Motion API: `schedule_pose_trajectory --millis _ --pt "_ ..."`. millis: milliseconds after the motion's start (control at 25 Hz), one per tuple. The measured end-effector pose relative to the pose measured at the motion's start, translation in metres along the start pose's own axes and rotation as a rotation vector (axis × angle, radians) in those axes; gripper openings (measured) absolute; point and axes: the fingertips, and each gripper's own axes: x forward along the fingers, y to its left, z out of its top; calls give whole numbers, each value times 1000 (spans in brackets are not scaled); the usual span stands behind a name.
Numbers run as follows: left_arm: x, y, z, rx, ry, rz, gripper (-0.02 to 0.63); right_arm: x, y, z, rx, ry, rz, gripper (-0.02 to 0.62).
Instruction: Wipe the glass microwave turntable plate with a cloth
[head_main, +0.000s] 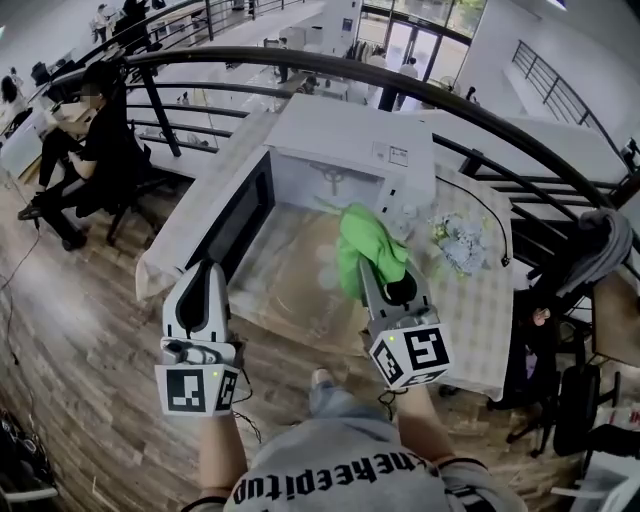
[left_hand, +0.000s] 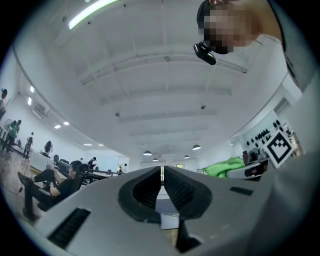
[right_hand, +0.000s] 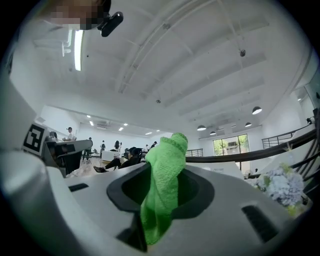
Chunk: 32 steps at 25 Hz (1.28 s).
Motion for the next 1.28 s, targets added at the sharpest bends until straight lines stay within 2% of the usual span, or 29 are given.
schedule_pose_trajectory --millis 280,520,760,1000,1280 --pt "23 17 -23 23 20 63 20 68 -1 -44 51 86 117 114" --pt "34 19 -46 28 55 92 20 100 6 -112 88 252 192 114" --pt "33 15 -58 35 81 133 20 114 22 -187 130 462 282 115" --pt "37 14 -69 32 97 148 20 132 35 -243 206 611 323 115" --pt "37 16 -77 35 115 183 20 155 55 -290 158 736 352 115"
